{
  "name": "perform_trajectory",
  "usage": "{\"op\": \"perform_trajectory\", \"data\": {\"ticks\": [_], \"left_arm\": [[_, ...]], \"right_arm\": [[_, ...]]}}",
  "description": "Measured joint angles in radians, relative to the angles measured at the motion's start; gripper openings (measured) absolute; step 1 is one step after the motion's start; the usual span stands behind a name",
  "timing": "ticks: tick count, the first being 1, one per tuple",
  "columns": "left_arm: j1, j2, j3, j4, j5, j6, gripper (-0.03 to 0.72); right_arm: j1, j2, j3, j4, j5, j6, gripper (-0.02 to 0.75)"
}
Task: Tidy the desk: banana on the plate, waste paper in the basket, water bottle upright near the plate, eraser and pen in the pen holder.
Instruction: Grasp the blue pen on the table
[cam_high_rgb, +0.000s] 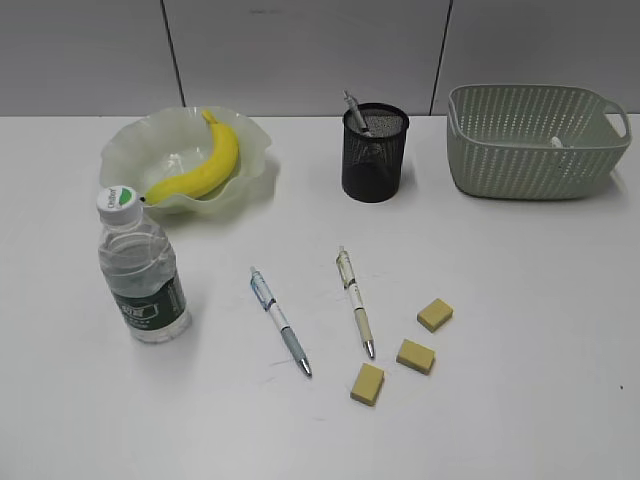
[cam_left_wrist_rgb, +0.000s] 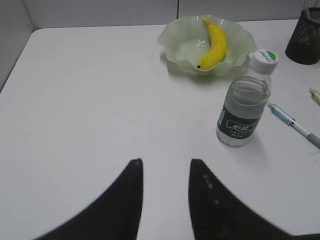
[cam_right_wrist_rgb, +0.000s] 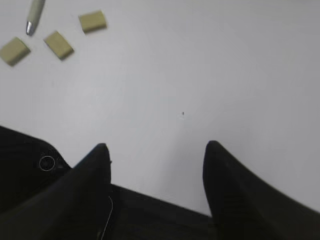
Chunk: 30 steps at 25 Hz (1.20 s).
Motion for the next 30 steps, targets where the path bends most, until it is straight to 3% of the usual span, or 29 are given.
{"op": "perform_trajectory", "data": {"ticks": [5,10,13,16,20,24,27,30], "left_arm": [[0.0,0.092,-0.003,-0.009,-0.009,0.02,0.244],[0.0,0.237,-0.057,-0.128,-0.179,0.145,0.28],[0.0,0.355,-0.081,-0.211,-0.279,0.203,0.295],[0.0,0.5,-0.122,-0.325,-0.345,0.34,0.3],[-0.023,0.714,-0.261,-0.467,-0.396,0.495,0.3],[-0.174,0.967,-0.414,-0.486,-0.422,0.511,0.295],[-0.383,1.152,-0.504,-0.437,-0.443,0.431,0.292],[-0.645,1.359,-0.6,-0.239,-0.451,0.231,0.29]], "right_arm": [[0.0,-0.371,0.092,-0.01,0.079,0.015,0.466],[0.0,-0.635,0.145,-0.01,0.077,0.017,0.466],[0.0,-0.705,0.166,-0.009,0.042,0.022,0.466],[0.0,-0.709,0.172,-0.009,0.031,0.027,0.466],[0.0,-0.709,0.172,-0.009,0.026,0.027,0.465],[0.0,-0.709,0.172,-0.009,0.026,0.027,0.447],[0.0,-0.709,0.172,-0.009,0.026,0.027,0.442],[0.0,-0.709,0.172,-0.009,0.026,0.028,0.439]]}}
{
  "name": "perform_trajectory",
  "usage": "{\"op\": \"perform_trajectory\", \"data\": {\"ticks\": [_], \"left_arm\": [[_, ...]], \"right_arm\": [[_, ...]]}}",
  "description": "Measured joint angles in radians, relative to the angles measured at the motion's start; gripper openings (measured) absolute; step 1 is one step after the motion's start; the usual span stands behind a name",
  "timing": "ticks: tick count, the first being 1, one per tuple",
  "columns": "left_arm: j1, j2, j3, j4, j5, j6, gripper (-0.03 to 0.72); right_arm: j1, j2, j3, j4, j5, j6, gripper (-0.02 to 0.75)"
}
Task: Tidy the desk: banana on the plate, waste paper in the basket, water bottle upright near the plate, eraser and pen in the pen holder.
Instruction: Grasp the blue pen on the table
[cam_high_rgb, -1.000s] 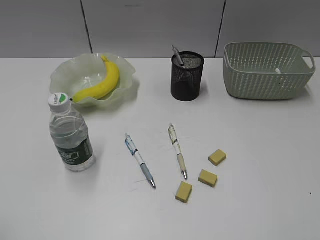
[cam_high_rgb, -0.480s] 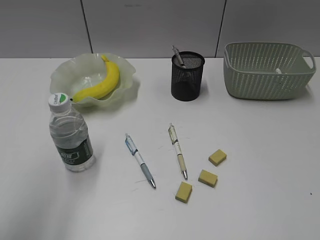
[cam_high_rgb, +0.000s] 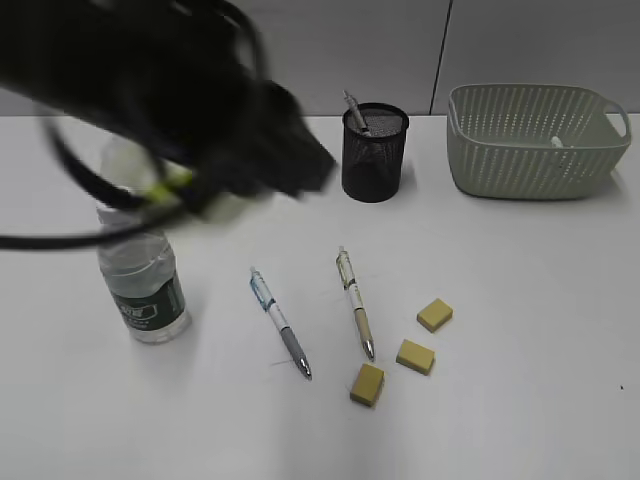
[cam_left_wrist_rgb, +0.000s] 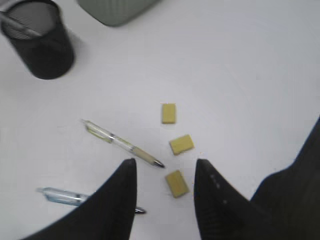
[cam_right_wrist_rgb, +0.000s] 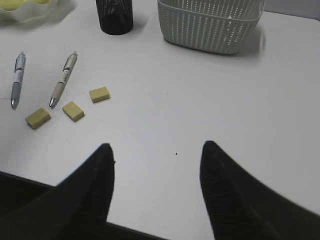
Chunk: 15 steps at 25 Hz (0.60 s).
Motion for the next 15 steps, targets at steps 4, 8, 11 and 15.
{"op": "perform_trajectory", "data": {"ticks": [4,8,11,15], "left_arm": [[-0.201,0.268,-0.12,0.228,0.049,-0.276,0.309],[-0.191,0.442,-0.17,0.267,0.051,-0.434,0.438],[-0.115,0.509,-0.173,0.278,0.017,-0.58,0.485],[-0.011,0.563,-0.176,0.301,-0.034,-0.76,0.475]], "right_arm": [[0.0,0.0,0.0,0.0,0.0,0.0,0.438],[0.0,0.0,0.0,0.0,0.0,0.0,0.437],[0.0,0.0,0.0,0.0,0.0,0.0,0.437],[0.0,0.0,0.0,0.0,0.0,0.0,0.437]]}}
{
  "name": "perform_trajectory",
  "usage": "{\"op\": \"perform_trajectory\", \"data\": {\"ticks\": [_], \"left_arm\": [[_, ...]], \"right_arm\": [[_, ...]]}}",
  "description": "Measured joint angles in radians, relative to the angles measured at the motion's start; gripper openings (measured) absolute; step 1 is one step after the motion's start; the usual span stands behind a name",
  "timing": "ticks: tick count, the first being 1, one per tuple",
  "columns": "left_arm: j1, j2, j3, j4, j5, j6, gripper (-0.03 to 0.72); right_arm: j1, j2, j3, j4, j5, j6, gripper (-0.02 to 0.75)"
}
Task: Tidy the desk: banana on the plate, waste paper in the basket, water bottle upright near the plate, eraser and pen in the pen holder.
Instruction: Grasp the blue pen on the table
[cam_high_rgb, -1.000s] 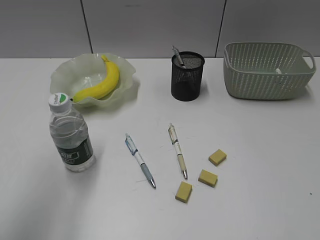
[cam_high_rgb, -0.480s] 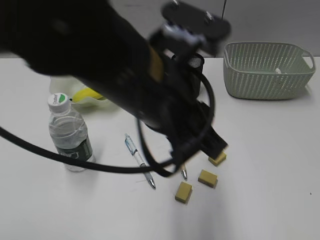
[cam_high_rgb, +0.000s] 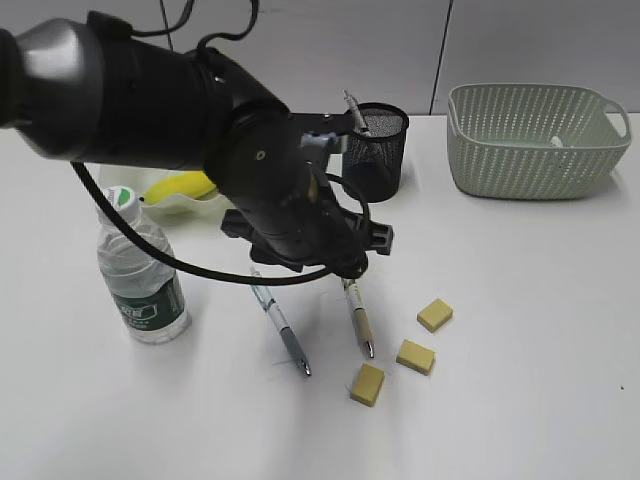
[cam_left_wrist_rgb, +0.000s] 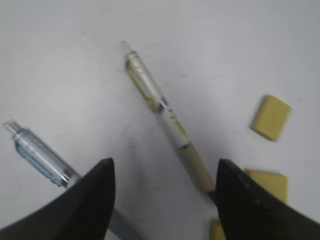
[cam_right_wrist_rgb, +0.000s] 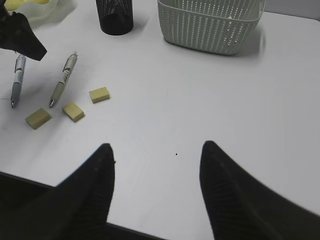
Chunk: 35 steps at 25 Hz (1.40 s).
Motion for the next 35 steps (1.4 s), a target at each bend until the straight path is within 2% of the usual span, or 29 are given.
{"op": "perform_trajectory", "data": {"ticks": [4,9,14,17,22,29,35], "left_arm": [[0.062,0.056,0.0,0.014,-0.004,-0.144,0.461],[0.065,0.113,0.0,0.093,0.006,-0.31,0.457],[0.065,0.133,0.0,0.234,0.051,-0.498,0.442],[0.065,0.135,-0.001,0.293,0.063,-0.571,0.42],[0.065,0.163,-0.001,0.312,0.065,-0.599,0.352],[0.065,0.175,-0.001,0.317,0.044,-0.601,0.153],[0.065,0.175,-0.001,0.317,0.001,-0.601,0.122]], "right_arm": [[0.0,0.0,0.0,0.0,0.0,0.0,0.436],[0.0,0.0,0.0,0.0,0.0,0.0,0.436],[0.0,0.0,0.0,0.0,0.0,0.0,0.436],[0.0,0.0,0.0,0.0,0.0,0.0,0.436],[0.0,0.0,0.0,0.0,0.0,0.0,0.436],[0.0,0.0,0.0,0.0,-0.001,0.0,0.436],[0.0,0.0,0.0,0.0,-0.001,0.0,0.436]]}}
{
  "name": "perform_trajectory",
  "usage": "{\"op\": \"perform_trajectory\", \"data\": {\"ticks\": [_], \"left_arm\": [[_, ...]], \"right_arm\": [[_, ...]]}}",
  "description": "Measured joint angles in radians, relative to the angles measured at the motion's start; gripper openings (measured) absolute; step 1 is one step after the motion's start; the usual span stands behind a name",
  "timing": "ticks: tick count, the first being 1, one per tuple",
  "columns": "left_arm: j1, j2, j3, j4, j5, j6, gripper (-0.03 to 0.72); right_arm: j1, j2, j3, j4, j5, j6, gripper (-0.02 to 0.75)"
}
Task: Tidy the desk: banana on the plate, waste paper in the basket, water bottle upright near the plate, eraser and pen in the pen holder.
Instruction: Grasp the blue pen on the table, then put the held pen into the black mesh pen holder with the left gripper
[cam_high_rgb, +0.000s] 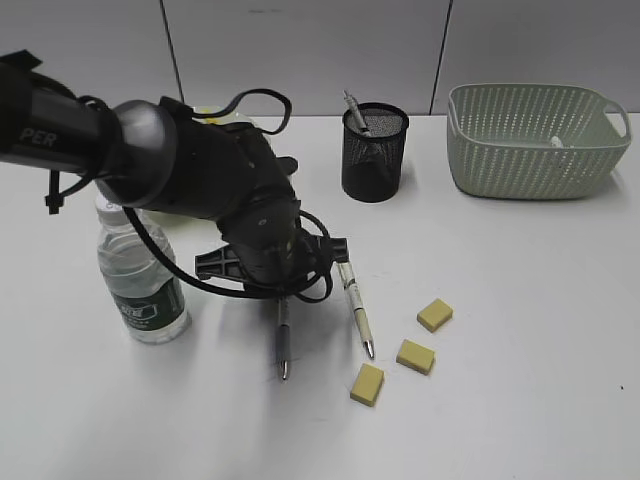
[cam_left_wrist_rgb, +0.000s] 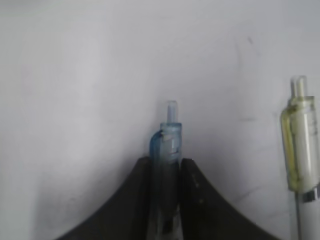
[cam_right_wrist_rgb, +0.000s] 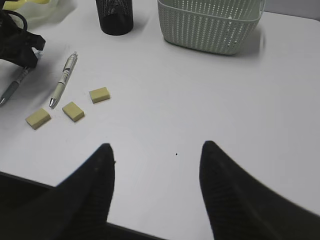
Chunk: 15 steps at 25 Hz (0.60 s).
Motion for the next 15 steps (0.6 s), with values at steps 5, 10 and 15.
{"op": "perform_trajectory", "data": {"ticks": [5,10,15], "left_arm": [[0.0,-0.02,0.0,0.025,-0.145,0.0,0.122],[0.016,-0.086,-0.028,0.205,-0.426,-0.004,0.122],[0.068,-0.087,-0.199,0.465,-0.537,-0.004,0.122]], "right_arm": [[0.0,0.0,0.0,0.0,0.0,0.0,0.436],[0.0,0.0,0.0,0.0,0.0,0.0,0.436],[0.0,0.0,0.0,0.0,0.0,0.0,0.436]]}}
